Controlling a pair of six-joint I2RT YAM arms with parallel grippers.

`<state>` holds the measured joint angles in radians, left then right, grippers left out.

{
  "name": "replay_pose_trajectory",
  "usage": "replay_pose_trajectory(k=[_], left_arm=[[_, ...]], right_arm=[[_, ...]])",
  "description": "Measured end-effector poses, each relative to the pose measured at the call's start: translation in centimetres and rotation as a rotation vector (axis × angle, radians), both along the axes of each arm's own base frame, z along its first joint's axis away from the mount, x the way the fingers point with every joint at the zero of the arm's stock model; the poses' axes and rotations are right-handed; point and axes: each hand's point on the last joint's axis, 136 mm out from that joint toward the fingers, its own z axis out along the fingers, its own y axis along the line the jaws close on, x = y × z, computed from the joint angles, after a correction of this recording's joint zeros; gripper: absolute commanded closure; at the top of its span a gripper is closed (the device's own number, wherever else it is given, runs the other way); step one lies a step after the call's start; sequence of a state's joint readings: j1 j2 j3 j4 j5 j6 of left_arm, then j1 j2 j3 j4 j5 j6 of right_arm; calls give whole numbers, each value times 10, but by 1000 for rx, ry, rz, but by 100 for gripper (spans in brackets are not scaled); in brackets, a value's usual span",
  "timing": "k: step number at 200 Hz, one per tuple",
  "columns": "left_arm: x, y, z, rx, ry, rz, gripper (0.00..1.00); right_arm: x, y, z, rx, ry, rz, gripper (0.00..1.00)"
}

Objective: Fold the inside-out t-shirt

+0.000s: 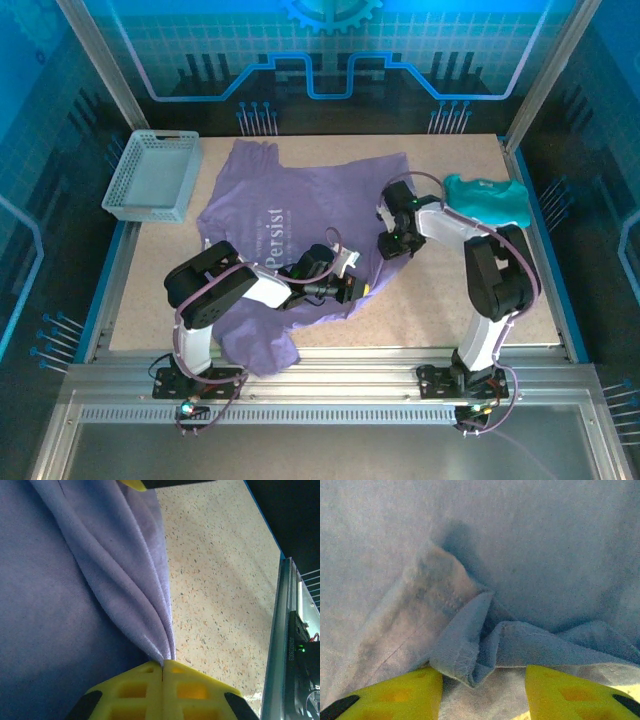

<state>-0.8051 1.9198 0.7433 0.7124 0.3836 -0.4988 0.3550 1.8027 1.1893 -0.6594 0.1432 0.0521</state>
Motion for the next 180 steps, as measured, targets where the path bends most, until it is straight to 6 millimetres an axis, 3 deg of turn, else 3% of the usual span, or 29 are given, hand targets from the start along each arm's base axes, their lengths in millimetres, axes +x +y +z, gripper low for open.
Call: replay_pose_trajectory(k=[31, 68, 95, 145, 165, 180], left_arm=[[0, 0, 0, 0, 0, 0, 100], [0, 0, 0, 0, 0, 0, 100], [0, 0, 0, 0, 0, 0, 100], [0, 0, 0, 0, 0, 0, 100], [0, 0, 0, 1, -1, 0, 100], [0, 0, -1, 4, -1, -1, 100]], right_arm=[[17, 5, 2, -1, -26, 13, 63], [36, 11, 5, 5, -58, 31, 88], [39, 8, -1, -2, -44, 27, 100], [34, -19, 5, 31, 15, -49, 100], [22, -37, 23, 116, 36, -145, 100], [1, -51, 41, 192, 35, -227, 100]])
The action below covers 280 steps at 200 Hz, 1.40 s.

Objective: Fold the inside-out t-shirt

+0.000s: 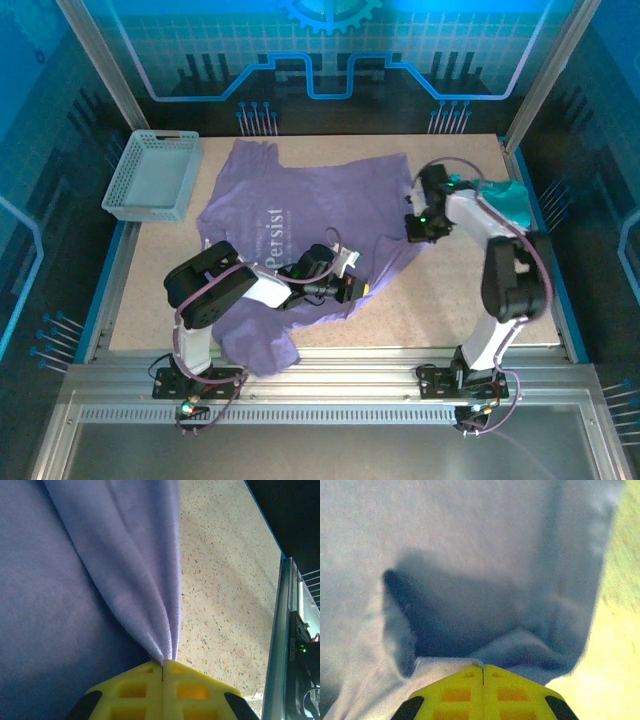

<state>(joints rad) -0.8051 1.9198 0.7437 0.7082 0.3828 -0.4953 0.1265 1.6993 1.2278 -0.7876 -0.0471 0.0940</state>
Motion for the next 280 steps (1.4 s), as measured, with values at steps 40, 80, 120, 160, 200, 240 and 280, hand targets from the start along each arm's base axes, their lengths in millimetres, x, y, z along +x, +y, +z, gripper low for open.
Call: replay_pose_trajectory(k=[40, 80, 120, 160, 200, 240, 280], left_arm=[[-7, -4, -2, 15, -10, -28, 100], [-29, -29, 5, 35, -72, -133, 100], [-40, -40, 3, 55, -100, -185, 100], [-40, -37, -5, 80, -103, -186, 100], [-40, -37, -7, 83, -102, -185, 100], [-40, -37, -7, 83, -102, -185, 100], [-39, -37, -7, 82, -102, -185, 100]], right_arm=[[-62, -17, 21, 154, 11, -161, 100], [-98, -27, -6, 222, 121, -314, 98], [-101, -37, -15, 150, 134, -374, 72], [-84, -19, 0, -10, 30, -207, 58], [-66, 17, 19, -124, -83, 24, 52], [-50, 22, 8, -201, -56, 111, 51], [-49, 34, -7, -225, -3, 201, 54]])
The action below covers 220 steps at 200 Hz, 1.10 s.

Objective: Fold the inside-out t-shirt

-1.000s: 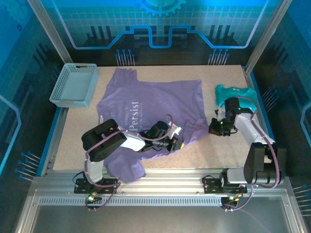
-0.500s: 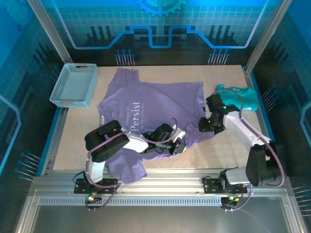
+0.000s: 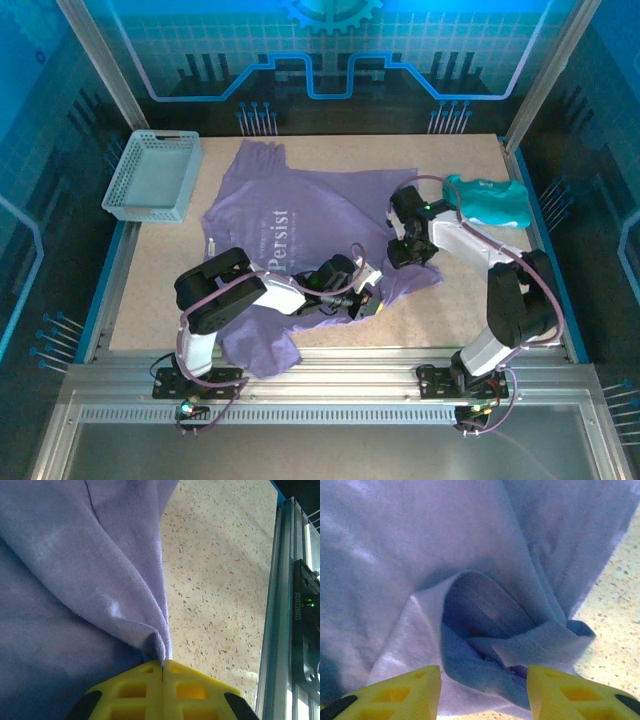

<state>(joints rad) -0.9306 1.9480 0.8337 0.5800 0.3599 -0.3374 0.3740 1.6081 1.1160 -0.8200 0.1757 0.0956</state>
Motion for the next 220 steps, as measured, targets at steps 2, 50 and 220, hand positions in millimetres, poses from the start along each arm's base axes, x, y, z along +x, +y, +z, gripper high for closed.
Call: replay_pose_trajectory(k=[2, 50, 220], left_arm=[[0, 0, 0, 0, 0, 0, 100], [0, 0, 0, 0, 0, 0, 100], [0, 0, 0, 0, 0, 0, 100]], right_arm=[[0, 1, 0, 0, 1, 2, 55], [3, 3, -11, -21, 38, 31, 57], [-9, 1, -7, -28, 62, 39, 50]])
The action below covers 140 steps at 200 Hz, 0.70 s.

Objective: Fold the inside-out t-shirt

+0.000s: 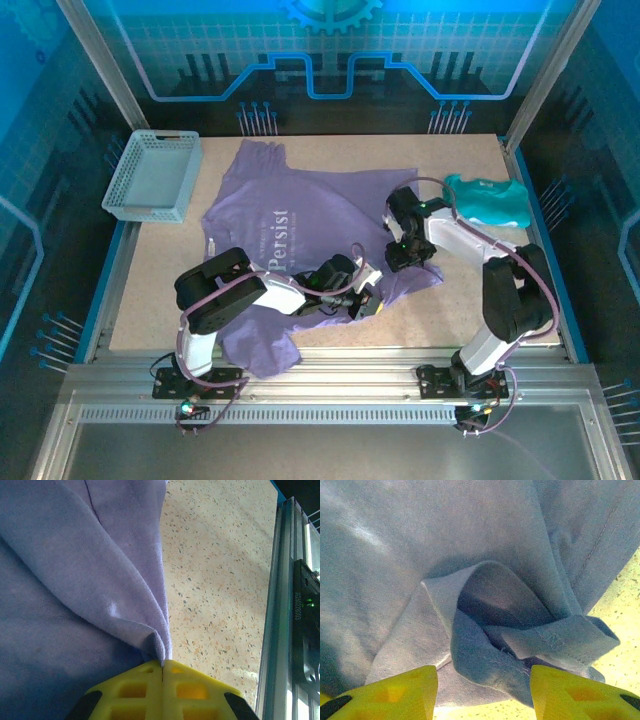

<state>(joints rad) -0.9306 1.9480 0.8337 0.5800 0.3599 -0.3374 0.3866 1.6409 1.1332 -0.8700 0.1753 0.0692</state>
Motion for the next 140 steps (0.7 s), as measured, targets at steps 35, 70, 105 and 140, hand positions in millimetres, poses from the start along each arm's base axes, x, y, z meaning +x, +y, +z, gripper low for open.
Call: replay_pose_trajectory(k=[35, 70, 105, 140], left_arm=[[0, 0, 0, 0, 0, 0, 100], [0, 0, 0, 1, 0, 0, 100], [0, 0, -2, 3, 2, 0, 100], [0, 0, -2, 3, 2, 0, 100]], right_arm=[[-4, -1, -14, -57, 35, 21, 56], [-5, -6, -19, -99, 48, 23, 61], [-4, -11, -18, -131, 38, 24, 64], [-3, -12, -17, -138, 37, 26, 75]])
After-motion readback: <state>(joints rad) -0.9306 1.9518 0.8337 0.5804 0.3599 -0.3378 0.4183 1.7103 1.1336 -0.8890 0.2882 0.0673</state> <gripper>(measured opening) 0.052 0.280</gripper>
